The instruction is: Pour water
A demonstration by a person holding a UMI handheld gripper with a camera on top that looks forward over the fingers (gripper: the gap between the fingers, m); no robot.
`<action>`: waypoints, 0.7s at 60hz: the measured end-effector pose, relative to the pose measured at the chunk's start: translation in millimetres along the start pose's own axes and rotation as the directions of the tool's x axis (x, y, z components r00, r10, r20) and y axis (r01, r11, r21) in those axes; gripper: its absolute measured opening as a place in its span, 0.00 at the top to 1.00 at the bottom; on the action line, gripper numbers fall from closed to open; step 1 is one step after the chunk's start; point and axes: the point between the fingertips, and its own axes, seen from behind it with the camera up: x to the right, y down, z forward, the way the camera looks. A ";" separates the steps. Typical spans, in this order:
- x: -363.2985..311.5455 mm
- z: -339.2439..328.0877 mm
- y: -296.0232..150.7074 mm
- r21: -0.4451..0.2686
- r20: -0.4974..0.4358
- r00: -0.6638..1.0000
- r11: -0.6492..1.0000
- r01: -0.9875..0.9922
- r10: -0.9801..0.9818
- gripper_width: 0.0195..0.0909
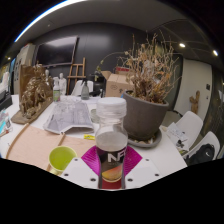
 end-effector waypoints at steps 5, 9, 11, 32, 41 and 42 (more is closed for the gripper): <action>-2.6 7.0 18.1 -0.012 0.018 0.999 0.999 -0.040 0.040 0.92; -7.9 13.7 33.2 -0.018 0.025 0.998 0.998 -0.064 0.065 0.92; -8.3 16.5 40.4 -0.024 0.024 0.997 0.997 -0.072 0.073 0.92; -0.6 -0.2 50.6 -0.015 0.024 0.989 0.989 -0.146 0.147 0.24; 14.0 -49.6 35.9 -0.030 -0.004 0.989 0.989 -0.146 0.146 0.05; 15.3 -58.4 35.1 -0.035 -0.012 0.990 0.989 -0.144 0.143 0.07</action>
